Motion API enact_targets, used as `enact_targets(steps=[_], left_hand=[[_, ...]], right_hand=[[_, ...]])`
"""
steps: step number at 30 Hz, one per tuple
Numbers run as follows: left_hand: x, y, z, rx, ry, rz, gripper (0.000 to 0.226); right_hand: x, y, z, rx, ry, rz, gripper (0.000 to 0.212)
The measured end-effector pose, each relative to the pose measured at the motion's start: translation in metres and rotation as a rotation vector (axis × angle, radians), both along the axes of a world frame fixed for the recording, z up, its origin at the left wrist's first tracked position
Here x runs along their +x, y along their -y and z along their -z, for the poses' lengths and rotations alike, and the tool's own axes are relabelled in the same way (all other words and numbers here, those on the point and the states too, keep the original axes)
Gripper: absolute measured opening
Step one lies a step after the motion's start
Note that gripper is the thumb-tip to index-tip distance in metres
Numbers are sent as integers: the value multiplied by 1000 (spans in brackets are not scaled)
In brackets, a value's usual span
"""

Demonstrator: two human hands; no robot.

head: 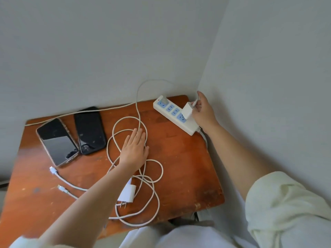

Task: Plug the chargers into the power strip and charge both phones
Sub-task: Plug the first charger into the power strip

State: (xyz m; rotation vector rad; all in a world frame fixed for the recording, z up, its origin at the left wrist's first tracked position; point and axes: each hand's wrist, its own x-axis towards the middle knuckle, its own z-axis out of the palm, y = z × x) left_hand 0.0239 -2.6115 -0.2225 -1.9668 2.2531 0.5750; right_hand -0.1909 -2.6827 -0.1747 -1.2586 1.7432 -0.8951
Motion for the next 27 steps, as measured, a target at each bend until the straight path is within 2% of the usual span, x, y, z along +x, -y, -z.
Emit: enact_targets(steps=[6,9,12,17,23,27], left_hand=[[0,11,7,25,0,-7,55],[1,12,13,51,-15,-13,55],[2,11,16,49,-19,-20,55],[-3,16,14,0,40,35,57],[-12,20,12,-30,62,148,57],[-8,18,17,13,20,115,57]], right_hand=[[2,10,2,19,-138,-37,60],[7,12,-3,-17,-316,-107,56],[13,12,-5,-89,-497,-211,42],[12,10,-10,-127,-643,-210,35],[13,3,-11,-136,-730,-221,33],[15,2,-12,-114,-769,-191,35]])
